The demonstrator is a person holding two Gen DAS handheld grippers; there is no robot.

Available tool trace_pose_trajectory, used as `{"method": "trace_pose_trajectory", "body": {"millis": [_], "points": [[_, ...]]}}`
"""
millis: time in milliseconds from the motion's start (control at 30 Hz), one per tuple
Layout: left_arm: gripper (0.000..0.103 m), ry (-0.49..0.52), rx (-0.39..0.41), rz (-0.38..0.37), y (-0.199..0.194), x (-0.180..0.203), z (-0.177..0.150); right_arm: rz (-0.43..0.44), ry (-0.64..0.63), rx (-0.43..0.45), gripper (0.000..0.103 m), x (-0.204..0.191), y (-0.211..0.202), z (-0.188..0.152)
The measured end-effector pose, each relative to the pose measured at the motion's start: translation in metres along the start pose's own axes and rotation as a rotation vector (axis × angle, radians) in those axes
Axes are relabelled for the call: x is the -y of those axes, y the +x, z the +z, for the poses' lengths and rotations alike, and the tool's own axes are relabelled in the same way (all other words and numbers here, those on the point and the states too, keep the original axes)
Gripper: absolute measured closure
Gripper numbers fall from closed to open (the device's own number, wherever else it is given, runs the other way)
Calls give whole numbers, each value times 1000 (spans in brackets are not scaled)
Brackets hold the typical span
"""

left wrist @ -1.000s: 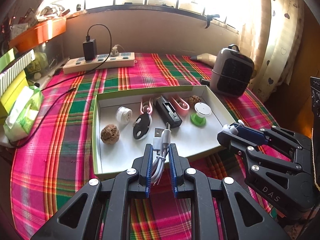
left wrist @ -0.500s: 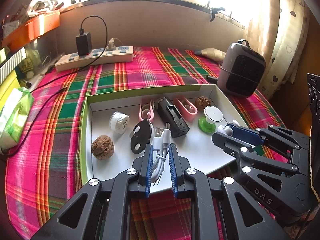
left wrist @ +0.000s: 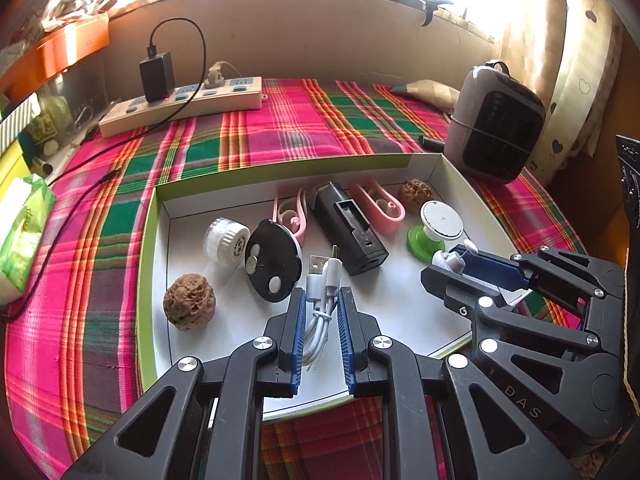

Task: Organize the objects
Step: 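Carry the white stand with the right tool while the left tool carries the cable into the box, then open the right tool to release the stand while the left tool releases the cable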

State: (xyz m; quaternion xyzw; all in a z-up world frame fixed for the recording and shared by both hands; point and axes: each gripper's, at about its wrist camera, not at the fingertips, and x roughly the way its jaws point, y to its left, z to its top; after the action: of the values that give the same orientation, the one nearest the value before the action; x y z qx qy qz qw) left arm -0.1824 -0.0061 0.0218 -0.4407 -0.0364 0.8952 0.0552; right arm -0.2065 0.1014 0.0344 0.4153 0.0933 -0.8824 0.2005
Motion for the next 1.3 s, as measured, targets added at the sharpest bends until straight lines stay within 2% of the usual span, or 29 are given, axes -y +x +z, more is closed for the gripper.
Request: {"method": "trace_pose_trajectory", "body": {"millis": [367,1000,1033,1133,1300], "points": [[88,-9,-23,9,8,-3,0,-38,-15,2,78,-1,4,-1],[88,-9,-26,16,8,-3,0,-49,-8,-2,77,1,5,-1],[87,-8,-27,17,8,-3,0,-51,-6,-3,77,1,5,-1],[84,-8,-28,22,8,-4,0,-58,9,-3,66,2,4,-1],[81,-18,-31,42,6,-5,-1,-58,16,-2,65,2,2,-2]]}}
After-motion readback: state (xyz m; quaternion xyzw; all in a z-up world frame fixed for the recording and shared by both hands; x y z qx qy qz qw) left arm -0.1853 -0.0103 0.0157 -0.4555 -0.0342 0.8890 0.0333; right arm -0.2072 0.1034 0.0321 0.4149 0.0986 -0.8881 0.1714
